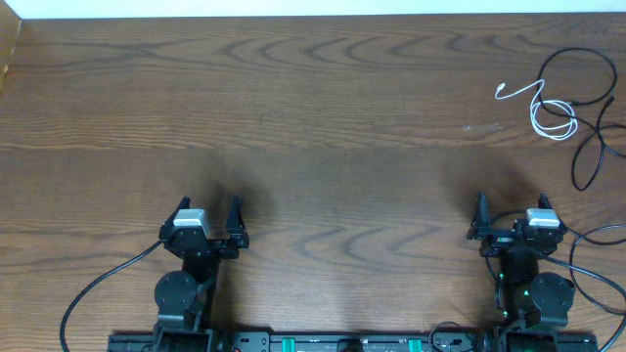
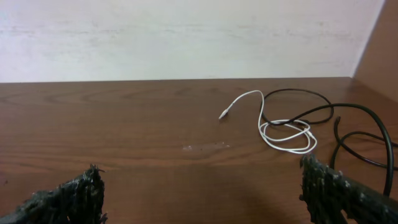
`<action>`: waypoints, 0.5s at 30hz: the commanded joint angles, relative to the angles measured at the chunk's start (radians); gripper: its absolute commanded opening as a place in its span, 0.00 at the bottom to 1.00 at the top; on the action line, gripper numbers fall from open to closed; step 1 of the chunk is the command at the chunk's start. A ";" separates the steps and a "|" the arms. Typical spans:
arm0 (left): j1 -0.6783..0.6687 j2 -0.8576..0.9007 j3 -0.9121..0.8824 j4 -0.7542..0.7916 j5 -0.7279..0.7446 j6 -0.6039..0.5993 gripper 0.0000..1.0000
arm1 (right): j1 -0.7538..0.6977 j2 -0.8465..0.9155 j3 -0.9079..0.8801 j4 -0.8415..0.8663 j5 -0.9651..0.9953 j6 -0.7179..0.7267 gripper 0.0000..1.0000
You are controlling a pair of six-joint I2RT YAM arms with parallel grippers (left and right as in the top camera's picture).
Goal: Untangle cables
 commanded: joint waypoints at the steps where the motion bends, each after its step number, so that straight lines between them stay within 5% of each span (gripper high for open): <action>1: 0.004 -0.007 -0.016 -0.042 -0.013 0.017 0.89 | -0.006 -0.007 -0.002 -0.005 0.006 -0.012 0.99; 15: 0.004 -0.007 -0.016 -0.042 -0.013 0.017 0.89 | -0.006 -0.007 -0.002 -0.005 0.006 -0.012 0.99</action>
